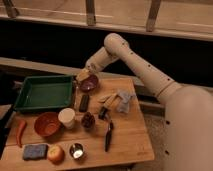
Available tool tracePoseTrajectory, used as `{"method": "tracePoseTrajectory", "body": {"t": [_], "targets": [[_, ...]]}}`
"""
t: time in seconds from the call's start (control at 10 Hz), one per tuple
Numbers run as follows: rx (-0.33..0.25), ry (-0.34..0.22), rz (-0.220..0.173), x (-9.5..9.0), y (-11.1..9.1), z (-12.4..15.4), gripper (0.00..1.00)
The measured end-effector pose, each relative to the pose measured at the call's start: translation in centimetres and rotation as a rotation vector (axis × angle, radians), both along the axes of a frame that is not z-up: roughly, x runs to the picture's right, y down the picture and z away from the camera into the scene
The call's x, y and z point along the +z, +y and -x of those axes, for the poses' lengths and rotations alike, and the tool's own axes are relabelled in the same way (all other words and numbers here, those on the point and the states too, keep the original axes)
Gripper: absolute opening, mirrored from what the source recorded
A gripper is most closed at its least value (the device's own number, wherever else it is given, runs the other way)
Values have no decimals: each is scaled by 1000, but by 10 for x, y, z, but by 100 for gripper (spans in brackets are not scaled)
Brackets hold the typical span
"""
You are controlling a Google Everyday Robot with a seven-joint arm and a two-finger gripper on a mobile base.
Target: Place fork in paper cup
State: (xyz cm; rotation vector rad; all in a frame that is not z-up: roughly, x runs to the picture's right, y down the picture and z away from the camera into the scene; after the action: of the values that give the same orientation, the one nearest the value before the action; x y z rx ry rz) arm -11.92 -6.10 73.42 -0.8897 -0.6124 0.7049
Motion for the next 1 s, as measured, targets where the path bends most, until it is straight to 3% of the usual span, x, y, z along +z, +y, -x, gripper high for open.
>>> {"method": "tracePoseTrajectory", "body": {"t": [0.6,1.0], "targets": [[-43,66,-56,-4,25,28,17],[-24,90,-59,5,49,28,17]]}}
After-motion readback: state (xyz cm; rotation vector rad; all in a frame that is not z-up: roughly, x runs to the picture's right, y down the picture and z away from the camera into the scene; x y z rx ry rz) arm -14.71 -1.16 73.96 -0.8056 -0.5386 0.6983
